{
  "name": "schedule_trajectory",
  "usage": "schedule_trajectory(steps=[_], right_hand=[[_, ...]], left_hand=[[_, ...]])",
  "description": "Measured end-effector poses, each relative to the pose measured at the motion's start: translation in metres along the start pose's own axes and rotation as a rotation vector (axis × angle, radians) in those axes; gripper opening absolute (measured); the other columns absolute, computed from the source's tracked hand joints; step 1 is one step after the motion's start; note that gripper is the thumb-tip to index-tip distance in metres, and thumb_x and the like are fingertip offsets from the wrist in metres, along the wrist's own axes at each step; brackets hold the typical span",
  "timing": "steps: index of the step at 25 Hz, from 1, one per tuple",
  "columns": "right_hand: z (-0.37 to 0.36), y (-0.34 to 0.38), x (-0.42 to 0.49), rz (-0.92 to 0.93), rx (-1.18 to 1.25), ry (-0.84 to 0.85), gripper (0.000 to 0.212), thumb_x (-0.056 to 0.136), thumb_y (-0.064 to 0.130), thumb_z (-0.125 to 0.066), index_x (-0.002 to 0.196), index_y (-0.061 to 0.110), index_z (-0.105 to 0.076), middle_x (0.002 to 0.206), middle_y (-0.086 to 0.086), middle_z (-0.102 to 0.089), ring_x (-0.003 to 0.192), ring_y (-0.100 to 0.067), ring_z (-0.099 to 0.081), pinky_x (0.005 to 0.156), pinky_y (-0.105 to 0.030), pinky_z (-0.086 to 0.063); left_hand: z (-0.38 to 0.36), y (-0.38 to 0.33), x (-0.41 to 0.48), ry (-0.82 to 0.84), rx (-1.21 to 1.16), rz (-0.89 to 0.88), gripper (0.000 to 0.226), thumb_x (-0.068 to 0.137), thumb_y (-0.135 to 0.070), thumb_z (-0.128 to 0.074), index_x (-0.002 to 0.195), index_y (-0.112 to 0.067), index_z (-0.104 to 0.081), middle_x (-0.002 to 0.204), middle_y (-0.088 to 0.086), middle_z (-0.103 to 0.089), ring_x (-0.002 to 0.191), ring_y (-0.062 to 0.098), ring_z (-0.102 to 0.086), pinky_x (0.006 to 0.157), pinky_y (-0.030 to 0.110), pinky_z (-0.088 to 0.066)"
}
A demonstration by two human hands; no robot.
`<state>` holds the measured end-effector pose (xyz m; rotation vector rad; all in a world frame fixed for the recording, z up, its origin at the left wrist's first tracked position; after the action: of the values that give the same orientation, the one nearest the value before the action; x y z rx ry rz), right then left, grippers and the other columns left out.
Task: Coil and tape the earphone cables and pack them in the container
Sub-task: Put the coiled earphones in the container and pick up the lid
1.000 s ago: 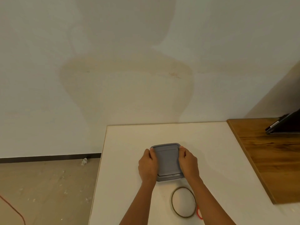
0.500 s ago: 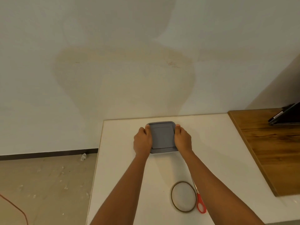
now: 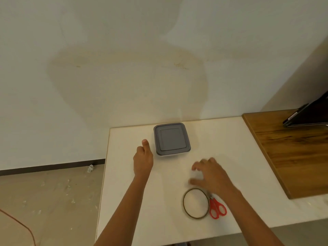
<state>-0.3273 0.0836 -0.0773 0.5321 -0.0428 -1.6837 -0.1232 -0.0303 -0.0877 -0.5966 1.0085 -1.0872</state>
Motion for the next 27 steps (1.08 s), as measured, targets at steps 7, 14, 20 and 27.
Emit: schedule_trajectory(steps=[7, 14, 20, 27], right_hand=[[-0.002, -0.011, -0.032, -0.073, 0.42, -0.394, 0.012, 0.082, 0.023, -0.068, 0.075, 0.015, -0.064, 0.067, 0.004, -0.064, 0.061, -0.012, -0.061, 0.057, -0.023, -0.046], [0.033, -0.053, 0.073, -0.752, 0.826, -0.603, 0.011, 0.083, 0.004, -0.065, 0.075, -0.004, -0.062, 0.064, -0.016, -0.068, 0.044, -0.012, -0.061, 0.048, -0.026, -0.051], [0.029, -0.048, 0.052, -0.7, 0.736, -0.454, 0.042, 0.08, 0.042, -0.071, 0.085, 0.002, -0.058, 0.077, -0.011, -0.067, 0.063, -0.02, -0.068, 0.063, -0.034, -0.055], [-0.05, -0.007, -0.094, -0.404, 0.046, -0.059, 0.03, 0.08, 0.039, -0.062, 0.099, 0.025, -0.044, 0.098, 0.005, -0.046, 0.086, -0.016, -0.042, 0.072, -0.025, -0.043]], left_hand=[[0.007, 0.028, -0.062, 0.107, -0.017, -0.096, 0.045, 0.1, -0.042, -0.032, 0.09, -0.006, -0.056, 0.079, 0.003, -0.064, 0.073, 0.019, -0.061, 0.068, 0.033, -0.049], [-0.01, 0.057, -0.053, 0.192, 0.342, -0.102, 0.024, 0.1, -0.017, -0.033, 0.098, -0.008, -0.055, 0.089, 0.008, -0.068, 0.081, 0.025, -0.062, 0.066, 0.032, -0.043], [-0.01, 0.057, -0.054, 0.17, 0.37, -0.132, 0.022, 0.098, -0.013, -0.032, 0.097, -0.008, -0.054, 0.088, 0.007, -0.066, 0.078, 0.023, -0.06, 0.063, 0.03, -0.042], [-0.009, 0.054, -0.055, 0.192, 0.351, -0.121, 0.023, 0.099, -0.014, -0.032, 0.098, -0.008, -0.054, 0.089, 0.007, -0.066, 0.081, 0.025, -0.061, 0.068, 0.032, -0.043]])
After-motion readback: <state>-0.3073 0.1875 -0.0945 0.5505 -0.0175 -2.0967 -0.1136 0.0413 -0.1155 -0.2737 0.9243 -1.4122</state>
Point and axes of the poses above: each hand's wrist, its own x-axis towards the middle knuckle, its own z-axis out of the back of the hand, y = z × x, the point moved 2 cm from there along x, towards the middle knuckle
